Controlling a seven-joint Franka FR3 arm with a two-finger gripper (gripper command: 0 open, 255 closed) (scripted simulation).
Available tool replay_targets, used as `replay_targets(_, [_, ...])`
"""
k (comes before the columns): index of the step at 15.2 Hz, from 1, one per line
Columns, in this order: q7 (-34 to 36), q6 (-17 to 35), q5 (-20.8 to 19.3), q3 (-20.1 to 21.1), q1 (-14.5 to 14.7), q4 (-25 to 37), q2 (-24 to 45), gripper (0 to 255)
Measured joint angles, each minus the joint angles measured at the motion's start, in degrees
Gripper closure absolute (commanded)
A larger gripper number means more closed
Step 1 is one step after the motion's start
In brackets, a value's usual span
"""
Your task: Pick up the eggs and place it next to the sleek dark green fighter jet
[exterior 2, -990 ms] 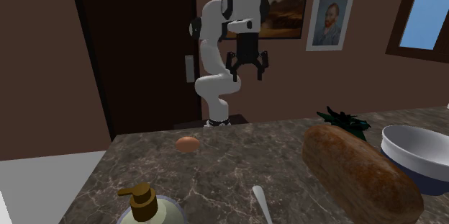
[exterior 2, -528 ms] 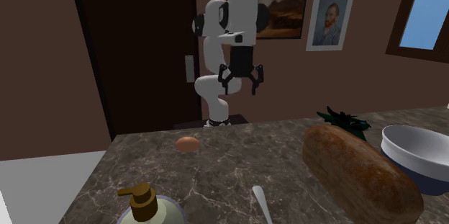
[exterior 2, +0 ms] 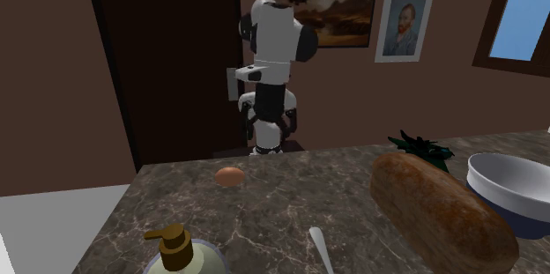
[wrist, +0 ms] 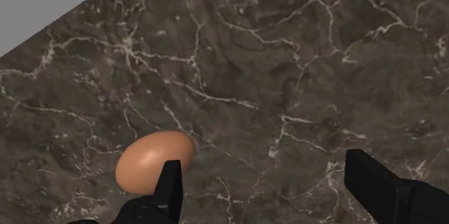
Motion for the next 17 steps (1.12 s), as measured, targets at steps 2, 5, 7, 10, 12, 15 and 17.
replay_targets(2, [3.22, 1.72, -0.82, -0.37, -1.92, 0.3, 2.87, 0])
replay_targets(5, [7.76, 3.65, -2.15, -1.28, -4.84, 0.34, 6.1, 0])
replay_targets(7, [10.61, 5.35, -3.09, -2.16, -6.84, 0.41, 8.68, 0])
replay_targets(10, [13.26, 7.21, -3.98, -2.96, -8.55, -0.35, 10.5, 0])
replay_targets(12, [13.75, 8.79, -4.22, -3.1, -8.79, -1.38, 11.14, 0])
replay_targets(15, [13.97, 11.4, -4.53, -3.37, -9.01, -2.69, 12.44, 0])
replay_targets(17, [14.03, 12.34, -4.63, -3.47, -9.08, -3.2, 12.86, 0])
